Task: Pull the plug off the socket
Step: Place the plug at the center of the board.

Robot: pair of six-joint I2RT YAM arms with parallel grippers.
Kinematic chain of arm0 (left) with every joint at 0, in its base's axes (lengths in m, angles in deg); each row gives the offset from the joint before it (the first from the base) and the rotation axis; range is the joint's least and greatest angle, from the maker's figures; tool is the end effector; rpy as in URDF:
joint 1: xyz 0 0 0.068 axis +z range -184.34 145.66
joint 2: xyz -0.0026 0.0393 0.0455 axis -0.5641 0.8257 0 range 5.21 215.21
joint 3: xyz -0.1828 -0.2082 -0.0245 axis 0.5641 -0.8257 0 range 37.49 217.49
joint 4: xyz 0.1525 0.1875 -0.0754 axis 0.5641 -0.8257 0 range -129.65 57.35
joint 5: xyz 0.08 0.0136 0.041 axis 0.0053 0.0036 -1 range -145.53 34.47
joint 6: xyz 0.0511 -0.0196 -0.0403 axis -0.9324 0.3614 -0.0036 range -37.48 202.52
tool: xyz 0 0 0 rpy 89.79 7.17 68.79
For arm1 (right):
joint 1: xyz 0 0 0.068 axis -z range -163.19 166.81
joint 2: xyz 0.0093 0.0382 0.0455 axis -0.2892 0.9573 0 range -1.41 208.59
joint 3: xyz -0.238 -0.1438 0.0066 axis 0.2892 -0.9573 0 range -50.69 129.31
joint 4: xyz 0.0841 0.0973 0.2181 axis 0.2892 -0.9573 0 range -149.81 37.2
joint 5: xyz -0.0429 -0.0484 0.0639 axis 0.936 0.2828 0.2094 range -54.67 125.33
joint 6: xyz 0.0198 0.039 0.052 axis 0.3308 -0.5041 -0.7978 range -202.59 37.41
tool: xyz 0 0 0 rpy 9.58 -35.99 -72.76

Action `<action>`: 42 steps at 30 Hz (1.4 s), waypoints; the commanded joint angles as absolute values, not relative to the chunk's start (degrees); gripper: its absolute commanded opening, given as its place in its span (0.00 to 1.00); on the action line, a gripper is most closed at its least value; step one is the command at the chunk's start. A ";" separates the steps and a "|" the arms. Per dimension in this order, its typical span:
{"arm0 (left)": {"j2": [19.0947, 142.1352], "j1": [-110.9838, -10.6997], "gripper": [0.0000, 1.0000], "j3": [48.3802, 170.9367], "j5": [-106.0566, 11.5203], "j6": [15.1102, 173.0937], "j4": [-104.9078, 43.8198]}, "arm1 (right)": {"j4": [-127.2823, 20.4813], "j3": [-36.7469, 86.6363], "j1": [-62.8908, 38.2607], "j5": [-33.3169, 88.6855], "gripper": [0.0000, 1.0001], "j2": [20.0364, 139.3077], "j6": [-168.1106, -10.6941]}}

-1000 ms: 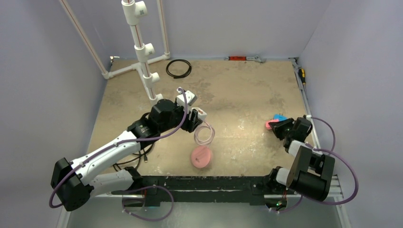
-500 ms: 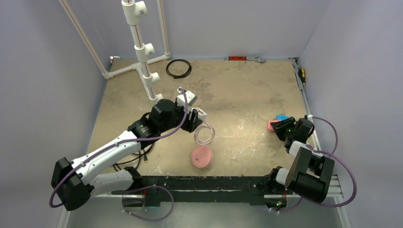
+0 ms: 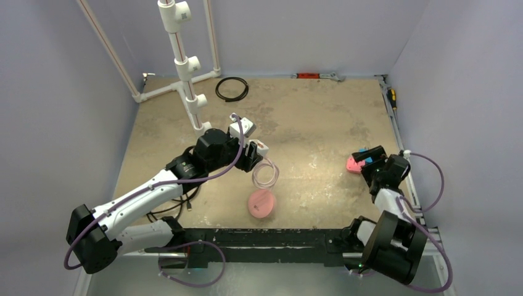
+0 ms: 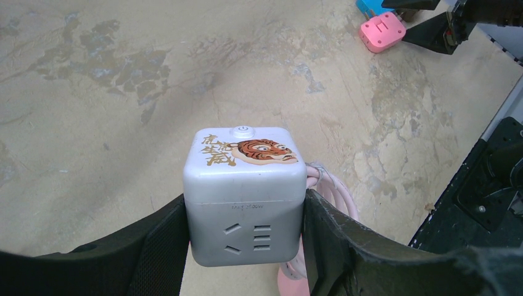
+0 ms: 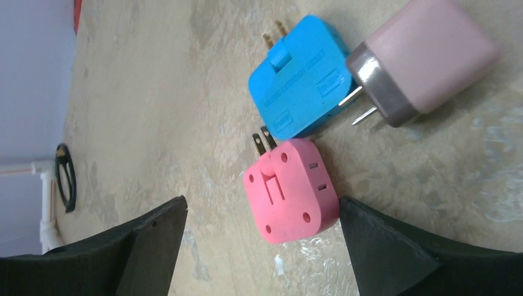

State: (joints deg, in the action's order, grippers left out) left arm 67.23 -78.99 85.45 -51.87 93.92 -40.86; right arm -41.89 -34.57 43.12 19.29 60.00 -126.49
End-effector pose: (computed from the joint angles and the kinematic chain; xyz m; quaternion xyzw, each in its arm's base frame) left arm 0.1797 -0.1825 0.3036 0.2545 0.7902 -0.2850 0.4792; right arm 0.1896 -0.0770 0.1531 0.4504 0.7539 0.1926 0.4378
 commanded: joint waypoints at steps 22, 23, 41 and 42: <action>58.63 -74.84 0.00 81.50 -24.98 96.59 -20.53 | -40.40 -27.67 33.75 -12.67 0.99 40.30 -115.64; 58.80 -74.33 0.00 81.33 -23.20 97.11 -19.50 | -38.30 -27.89 31.84 -14.65 0.99 39.81 -116.17; 61.40 -71.70 0.00 80.84 -17.33 98.63 -17.14 | -17.78 -30.10 5.45 -18.99 0.99 41.50 -125.66; 61.50 -71.70 0.00 81.09 -18.98 98.39 -18.15 | -17.12 -30.00 3.52 -18.31 0.99 42.30 -125.98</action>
State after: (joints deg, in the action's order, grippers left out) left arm 61.98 -72.21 80.12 -17.40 97.00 -23.28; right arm -22.61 -30.79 8.98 -20.81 40.22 -123.89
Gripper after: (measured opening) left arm 0.582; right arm 0.987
